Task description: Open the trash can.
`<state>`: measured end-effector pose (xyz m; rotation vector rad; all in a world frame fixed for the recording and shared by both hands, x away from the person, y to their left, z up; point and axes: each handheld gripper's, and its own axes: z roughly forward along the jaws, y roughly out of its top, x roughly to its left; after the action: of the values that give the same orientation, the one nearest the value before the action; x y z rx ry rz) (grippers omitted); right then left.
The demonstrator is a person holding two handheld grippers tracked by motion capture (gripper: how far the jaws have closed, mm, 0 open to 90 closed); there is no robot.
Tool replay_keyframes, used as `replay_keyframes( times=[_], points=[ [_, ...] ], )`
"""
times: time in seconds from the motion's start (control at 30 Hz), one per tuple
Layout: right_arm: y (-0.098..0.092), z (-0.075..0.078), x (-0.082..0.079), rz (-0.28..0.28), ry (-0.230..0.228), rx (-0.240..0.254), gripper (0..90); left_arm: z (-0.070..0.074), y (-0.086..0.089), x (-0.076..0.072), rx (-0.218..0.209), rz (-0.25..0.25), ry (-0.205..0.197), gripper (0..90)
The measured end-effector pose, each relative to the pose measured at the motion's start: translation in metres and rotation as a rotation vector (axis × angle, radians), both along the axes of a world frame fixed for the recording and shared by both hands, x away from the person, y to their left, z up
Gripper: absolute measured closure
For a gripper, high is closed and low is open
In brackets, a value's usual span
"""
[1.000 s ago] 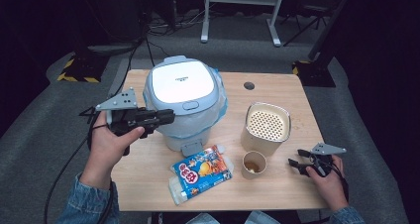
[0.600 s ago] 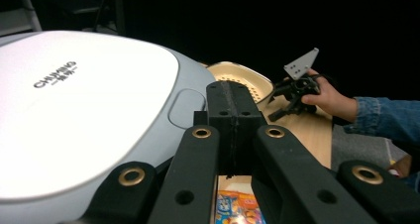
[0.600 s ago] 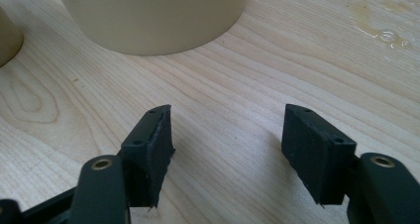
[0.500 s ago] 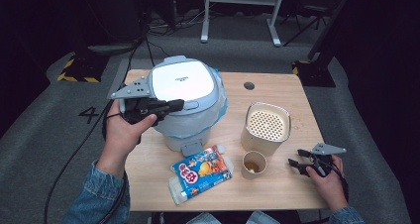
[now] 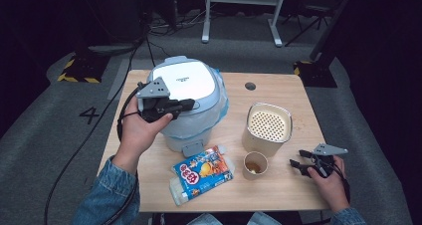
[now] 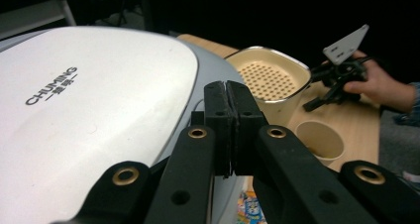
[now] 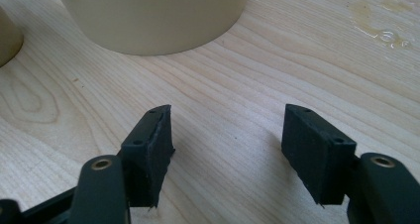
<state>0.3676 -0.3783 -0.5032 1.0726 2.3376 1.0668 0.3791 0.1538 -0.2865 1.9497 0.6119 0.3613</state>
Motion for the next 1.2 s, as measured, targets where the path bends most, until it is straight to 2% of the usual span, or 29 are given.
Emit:
replay_keyframes(
  times=[0.23, 0.27, 0.43, 0.53, 0.7, 0.77, 0.83, 0.87, 0.9, 0.93, 0.97, 1.0, 1.03, 1.07, 1.17, 1.2],
  points=[
    [0.0, 0.0, 0.0, 0.0, -0.001, 0.001, 37.4, 0.001, -0.002, 0.0, 0.017, 0.008, -0.004, 89.2],
    [0.0, 0.0, 0.0, 0.0, -0.002, 0.001, 37.4, 0.003, -0.004, -0.001, 0.05, 0.026, -0.02, 89.3],
    [0.0, 0.0, 0.0, -0.002, -0.002, -0.001, 37.4, 0.006, -0.008, -0.002, 0.096, 0.029, -0.016, 89.9],
    [0.0, 0.0, -0.001, -0.002, -0.002, 0.0, 37.5, 0.006, -0.007, -0.002, 0.095, 0.023, -0.009, 90.0],
    [0.0, 0.0, -0.001, -0.002, -0.002, 0.0, 37.5, 0.006, -0.008, -0.002, 0.103, 0.032, -0.019, 89.9],
    [0.0, 0.0, -0.001, -0.002, -0.002, -0.001, 37.5, 0.006, -0.006, -0.002, 0.096, 0.03, -0.013, 89.8],
    [0.0, 0.0, 0.0, -0.002, -0.002, -0.001, 37.5, 0.006, -0.004, 0.0, 0.068, 0.025, -0.005, 89.5],
    [0.0, 0.0, 0.0, -0.003, -0.002, -0.001, 37.5, 0.005, -0.002, 0.001, 0.058, 0.019, -0.003, 80.3],
    [0.0, 0.0, 0.0, -0.003, -0.002, -0.001, 37.5, 0.004, -0.001, 0.0, 0.045, 0.025, -0.006, 80.3],
    [0.0, 0.0, -0.001, -0.003, -0.001, 0.0, 37.5, 0.004, -0.001, 0.0, 0.045, 0.025, -0.02, 72.2],
    [0.0, 0.0, -0.001, -0.002, -0.002, 0.0, 37.5, 0.003, 0.0, -0.002, 0.039, 0.015, -0.018, 66.7],
    [0.0, 0.0, -0.001, -0.002, -0.002, 0.0, 37.5, 0.004, 0.001, -0.003, 0.016, 0.005, -0.021, 56.9],
    [0.0, 0.0, -0.001, -0.002, -0.002, 0.0, 37.4, 0.006, 0.005, -0.008, -0.042, -0.023, -0.02, 53.7],
    [0.0, 0.0, 0.0, -0.002, -0.002, -0.001, 37.5, 0.007, 0.007, -0.011, -0.066, -0.037, -0.021, 52.1],
    [0.0, 0.0, 0.0, -0.003, -0.001, 0.0, 37.5, 0.009, 0.011, -0.017, -0.086, -0.048, -0.027, 47.2],
    [0.0, 0.0, 0.0, -0.002, -0.002, 0.001, 37.5, 0.009, 0.012, -0.02, -0.077, -0.044, -0.039, 44.8]
  ],
)
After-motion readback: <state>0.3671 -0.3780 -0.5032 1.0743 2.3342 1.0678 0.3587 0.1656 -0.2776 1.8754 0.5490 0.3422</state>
